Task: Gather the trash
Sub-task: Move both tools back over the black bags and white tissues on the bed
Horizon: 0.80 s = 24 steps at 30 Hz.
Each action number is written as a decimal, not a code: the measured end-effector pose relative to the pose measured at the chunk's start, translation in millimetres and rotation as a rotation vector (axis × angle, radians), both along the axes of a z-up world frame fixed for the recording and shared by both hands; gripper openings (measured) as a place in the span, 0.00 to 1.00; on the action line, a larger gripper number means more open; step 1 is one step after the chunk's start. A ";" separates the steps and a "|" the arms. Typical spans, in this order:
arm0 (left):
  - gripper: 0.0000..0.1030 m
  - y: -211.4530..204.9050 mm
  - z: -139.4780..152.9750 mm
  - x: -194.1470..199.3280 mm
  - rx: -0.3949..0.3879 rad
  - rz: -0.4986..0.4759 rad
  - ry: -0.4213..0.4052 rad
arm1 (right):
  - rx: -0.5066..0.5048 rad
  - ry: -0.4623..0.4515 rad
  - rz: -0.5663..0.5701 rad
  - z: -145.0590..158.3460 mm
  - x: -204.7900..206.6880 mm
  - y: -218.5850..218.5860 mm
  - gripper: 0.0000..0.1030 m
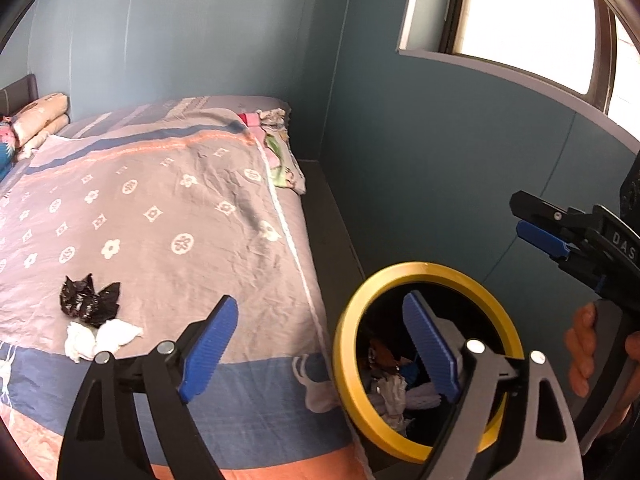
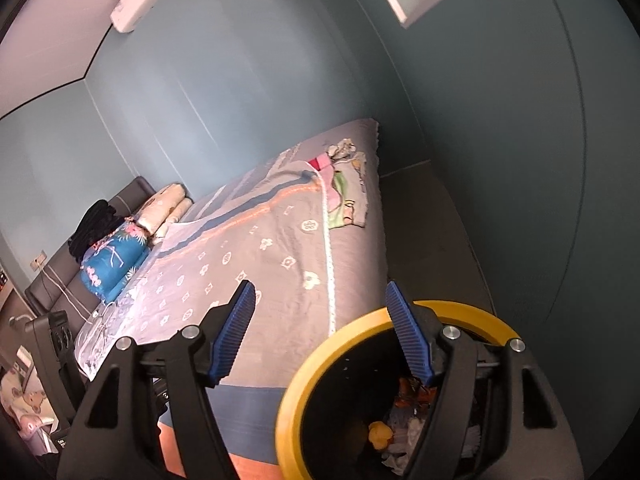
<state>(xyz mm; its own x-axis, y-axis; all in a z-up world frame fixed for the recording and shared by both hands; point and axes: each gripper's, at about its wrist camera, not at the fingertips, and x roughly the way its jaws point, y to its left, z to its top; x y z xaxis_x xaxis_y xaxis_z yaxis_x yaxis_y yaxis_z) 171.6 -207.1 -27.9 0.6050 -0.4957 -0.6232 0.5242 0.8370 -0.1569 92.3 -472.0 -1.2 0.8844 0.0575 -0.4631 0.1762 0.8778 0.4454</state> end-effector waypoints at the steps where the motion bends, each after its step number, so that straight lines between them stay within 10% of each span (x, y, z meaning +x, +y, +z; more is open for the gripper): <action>1: 0.81 2.5 0.9 0.6 -0.002 0.005 -0.004 | -0.002 -0.002 0.004 2.4 -0.1 1.9 0.64; 24: 0.88 139.5 -12.4 62.4 -0.017 0.268 0.013 | -0.101 -0.036 0.201 22.1 64.7 114.4 0.78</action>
<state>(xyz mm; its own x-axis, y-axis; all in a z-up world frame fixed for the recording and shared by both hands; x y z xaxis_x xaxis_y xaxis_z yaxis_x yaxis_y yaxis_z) 234.0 -67.6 -40.3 0.7077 -0.3293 -0.6251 0.2822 0.9428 -0.1773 157.0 -357.6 20.9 0.8758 0.1895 -0.4439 -0.0213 0.9340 0.3566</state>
